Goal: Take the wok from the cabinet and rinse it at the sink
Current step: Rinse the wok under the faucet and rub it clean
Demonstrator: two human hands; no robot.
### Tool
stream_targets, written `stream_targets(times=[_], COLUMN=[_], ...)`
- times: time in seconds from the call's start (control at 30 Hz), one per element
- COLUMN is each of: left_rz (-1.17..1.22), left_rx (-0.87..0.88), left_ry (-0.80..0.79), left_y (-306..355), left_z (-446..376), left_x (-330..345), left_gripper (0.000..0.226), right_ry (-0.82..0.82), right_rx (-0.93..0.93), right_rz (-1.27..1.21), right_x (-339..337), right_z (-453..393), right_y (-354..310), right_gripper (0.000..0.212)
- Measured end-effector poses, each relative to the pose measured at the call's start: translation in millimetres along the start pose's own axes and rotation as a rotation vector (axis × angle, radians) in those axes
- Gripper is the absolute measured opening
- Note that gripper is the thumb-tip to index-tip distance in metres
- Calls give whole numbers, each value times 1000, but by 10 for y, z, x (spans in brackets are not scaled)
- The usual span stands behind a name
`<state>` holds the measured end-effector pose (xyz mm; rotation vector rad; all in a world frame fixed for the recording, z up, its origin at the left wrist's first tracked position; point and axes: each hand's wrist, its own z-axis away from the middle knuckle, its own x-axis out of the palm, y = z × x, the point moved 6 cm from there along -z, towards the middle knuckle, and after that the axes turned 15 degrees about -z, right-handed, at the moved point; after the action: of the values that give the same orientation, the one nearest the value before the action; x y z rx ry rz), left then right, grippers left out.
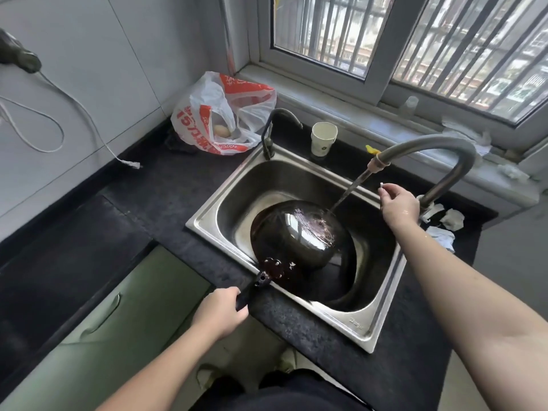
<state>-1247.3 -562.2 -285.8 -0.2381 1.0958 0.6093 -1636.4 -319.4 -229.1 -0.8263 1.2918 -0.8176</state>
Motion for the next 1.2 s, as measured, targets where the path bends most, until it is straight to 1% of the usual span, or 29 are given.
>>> stream_targets(times=[0.17,0.3,0.4,0.6,0.77,1.03,1.2], left_rz=[72,79,65,51,8,-19,25], left_rx=[-33,-3,11,38,48,25,5], left_ry=[-7,11,27,67,104,127,129], left_y=[-76,-83,-89,-73,-68,-68,-91], left_z=[64,31,26,29,17,2,10], left_x=[149,168,189,230,272,310,288], left_gripper=[26,18,16,20,33,37,38], right_ry=[5,6,5,2,6,4,7], right_rx=[9,26,25,31,29,23,10], right_rz=[14,33,50,38,23,31,37], right_x=[-2,1,3,12,20,19,15], right_z=[33,51,48,41,48,13,30], right_y=[-34,-42,-44,-22,-11,18,-26], right_gripper=[30,28,28,28,27,27,28])
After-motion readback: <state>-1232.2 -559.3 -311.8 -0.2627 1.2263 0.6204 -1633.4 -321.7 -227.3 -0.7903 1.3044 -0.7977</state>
